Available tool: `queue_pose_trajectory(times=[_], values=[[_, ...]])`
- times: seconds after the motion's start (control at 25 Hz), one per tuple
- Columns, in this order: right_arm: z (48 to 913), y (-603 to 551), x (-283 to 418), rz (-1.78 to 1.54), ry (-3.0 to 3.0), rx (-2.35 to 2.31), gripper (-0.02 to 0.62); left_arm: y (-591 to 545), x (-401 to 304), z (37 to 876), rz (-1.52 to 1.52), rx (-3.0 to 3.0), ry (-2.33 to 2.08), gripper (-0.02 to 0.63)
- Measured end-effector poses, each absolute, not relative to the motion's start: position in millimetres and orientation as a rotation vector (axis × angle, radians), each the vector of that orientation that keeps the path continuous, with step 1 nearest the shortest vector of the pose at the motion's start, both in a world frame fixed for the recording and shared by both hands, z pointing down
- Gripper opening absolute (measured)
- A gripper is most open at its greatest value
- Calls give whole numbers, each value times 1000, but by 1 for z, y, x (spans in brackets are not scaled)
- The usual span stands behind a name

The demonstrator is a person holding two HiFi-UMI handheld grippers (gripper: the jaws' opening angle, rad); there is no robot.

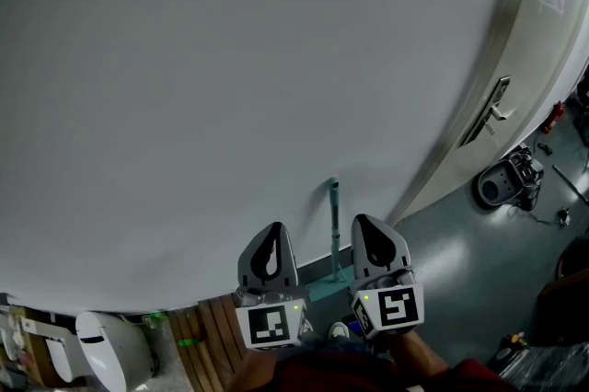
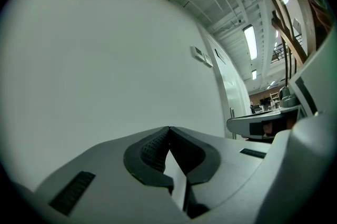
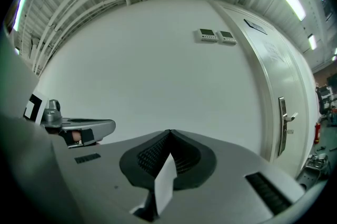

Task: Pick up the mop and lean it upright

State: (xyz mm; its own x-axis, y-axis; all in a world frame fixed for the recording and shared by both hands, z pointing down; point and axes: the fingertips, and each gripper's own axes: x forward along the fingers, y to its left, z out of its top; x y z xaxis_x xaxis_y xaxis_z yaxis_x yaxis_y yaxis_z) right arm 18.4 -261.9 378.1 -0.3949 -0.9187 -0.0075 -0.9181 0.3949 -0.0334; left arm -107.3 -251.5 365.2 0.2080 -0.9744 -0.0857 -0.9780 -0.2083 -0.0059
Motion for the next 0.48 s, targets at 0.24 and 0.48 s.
queue_pose_trajectory(times=[0.24,0.48], values=[[384,-263,19,-62,2611,-1721,17,-251,-108,368,99,-2402,1948,14],[385,-262,23,-52,2598,-1746,17,-251,-107,370,98,-2406,1947,14]])
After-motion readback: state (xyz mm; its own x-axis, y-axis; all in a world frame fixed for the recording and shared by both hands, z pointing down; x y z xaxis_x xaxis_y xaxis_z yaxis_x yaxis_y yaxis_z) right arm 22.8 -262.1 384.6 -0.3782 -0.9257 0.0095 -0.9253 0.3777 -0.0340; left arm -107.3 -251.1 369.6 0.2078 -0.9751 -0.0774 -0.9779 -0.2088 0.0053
